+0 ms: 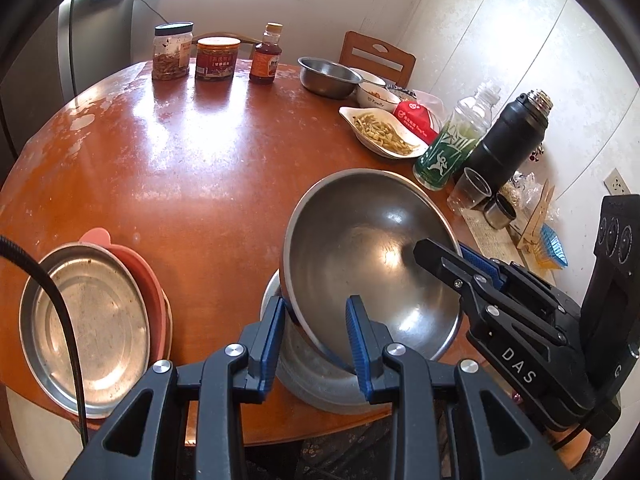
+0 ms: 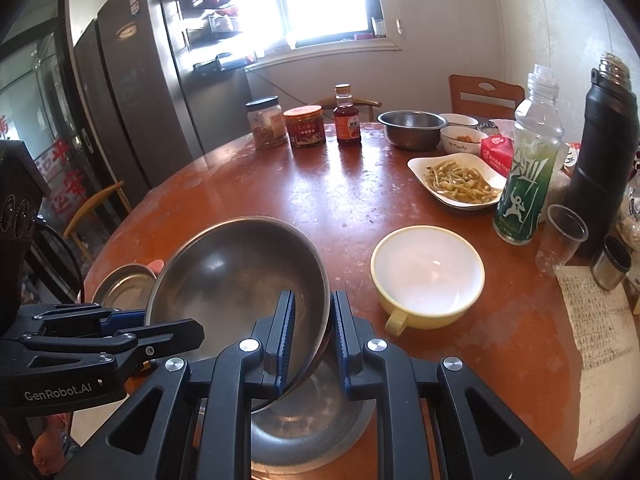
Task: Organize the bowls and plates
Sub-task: 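Lift the steel bowl with the left gripper and lower it into the basin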
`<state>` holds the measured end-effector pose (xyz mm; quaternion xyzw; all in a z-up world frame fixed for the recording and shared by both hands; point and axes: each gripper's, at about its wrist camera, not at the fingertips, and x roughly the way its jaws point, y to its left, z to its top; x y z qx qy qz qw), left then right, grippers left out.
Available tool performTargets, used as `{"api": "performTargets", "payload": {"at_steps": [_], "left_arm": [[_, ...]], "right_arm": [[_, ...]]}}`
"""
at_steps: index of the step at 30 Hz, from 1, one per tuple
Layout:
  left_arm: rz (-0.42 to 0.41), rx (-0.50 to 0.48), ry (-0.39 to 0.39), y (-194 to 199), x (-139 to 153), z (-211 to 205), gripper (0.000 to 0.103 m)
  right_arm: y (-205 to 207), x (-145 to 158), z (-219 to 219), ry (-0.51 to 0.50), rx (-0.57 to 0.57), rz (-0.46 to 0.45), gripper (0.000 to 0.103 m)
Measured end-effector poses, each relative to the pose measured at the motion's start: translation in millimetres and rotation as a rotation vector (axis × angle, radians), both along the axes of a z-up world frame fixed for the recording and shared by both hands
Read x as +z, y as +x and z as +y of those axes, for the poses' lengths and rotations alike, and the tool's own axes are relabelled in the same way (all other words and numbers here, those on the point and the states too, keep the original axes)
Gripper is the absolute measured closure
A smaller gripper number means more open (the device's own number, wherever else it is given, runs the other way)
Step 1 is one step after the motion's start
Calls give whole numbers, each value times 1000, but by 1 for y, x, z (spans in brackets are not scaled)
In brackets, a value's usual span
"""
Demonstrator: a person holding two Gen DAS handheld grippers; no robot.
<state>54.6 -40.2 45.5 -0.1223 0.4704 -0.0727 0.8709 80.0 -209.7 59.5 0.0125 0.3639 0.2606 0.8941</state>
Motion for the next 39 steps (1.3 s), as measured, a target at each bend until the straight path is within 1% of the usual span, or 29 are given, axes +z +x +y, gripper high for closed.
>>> {"api": "performTargets", "payload": {"at_steps": [8,19,30,39], "left_arm": [[-3,-11,17,-10,-1,-4,72],[49,-34,24,-8,-24,-13,72],[93,-46,35,-2,-40,-18,72],[109,-55,34,2,-46,-21,72]], "right_arm": [[-12,-1,-5,-1,0,-6,84],[-15,-21,-12,-18,-16,38,84],[-16,-38,-12,-25,-18,72,83],[-13,-45,-13,-27,-20,91,83]]}}
